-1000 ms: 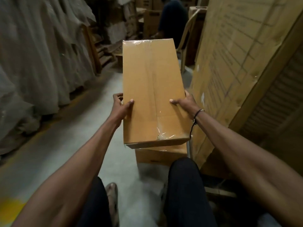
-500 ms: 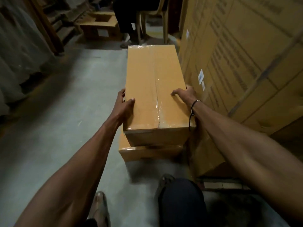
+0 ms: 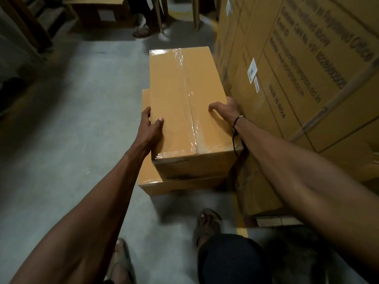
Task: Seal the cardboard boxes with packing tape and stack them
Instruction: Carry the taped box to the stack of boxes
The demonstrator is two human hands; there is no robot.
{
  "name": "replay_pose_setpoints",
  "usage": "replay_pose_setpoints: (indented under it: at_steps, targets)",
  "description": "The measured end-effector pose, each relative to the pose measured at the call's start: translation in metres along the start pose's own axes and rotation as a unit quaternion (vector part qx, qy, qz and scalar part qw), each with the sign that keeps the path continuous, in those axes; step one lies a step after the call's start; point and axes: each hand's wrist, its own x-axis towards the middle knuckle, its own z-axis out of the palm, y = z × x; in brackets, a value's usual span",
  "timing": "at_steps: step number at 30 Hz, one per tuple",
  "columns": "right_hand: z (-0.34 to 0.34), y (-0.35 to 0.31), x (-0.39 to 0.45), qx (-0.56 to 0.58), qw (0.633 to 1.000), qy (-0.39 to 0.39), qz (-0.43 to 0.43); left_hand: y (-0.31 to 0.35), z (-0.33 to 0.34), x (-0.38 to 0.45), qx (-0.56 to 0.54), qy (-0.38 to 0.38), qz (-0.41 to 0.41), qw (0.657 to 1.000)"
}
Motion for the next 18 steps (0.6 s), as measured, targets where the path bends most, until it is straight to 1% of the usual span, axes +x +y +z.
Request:
replay_pose_setpoints:
  at_steps: [9,12,13,15,17,18]
  targets:
    - [0.001,0.004,-0.008,-0.017,1.0,0.002,0.007,-0.003,0.0,-0.01,0.018,0.002,-0.007,1.0]
    - [0.002,-0.004,-0.022,-0.042,0.999,-0.003,-0.002,-0.001,0.0,-0.011,0.023,0.004,-0.007,1.0]
    - [0.003,-0.005,-0.025,-0.053,0.998,0.005,-0.017,0.002,-0.001,-0.01,0.034,0.007,-0.011,0.999]
    - [0.005,-0.008,-0.031,-0.07,0.994,0.055,-0.069,0.007,-0.001,-0.013,0.086,0.031,-0.011,0.996]
    - [0.009,-0.013,-0.043,-0.07,0.983,0.11,-0.128,0.015,-0.002,-0.022,0.148,0.082,0.014,0.986]
    - [0.012,-0.019,-0.052,-0.061,0.98,0.121,-0.149,0.019,-0.004,-0.029,0.163,0.108,0.029,0.98]
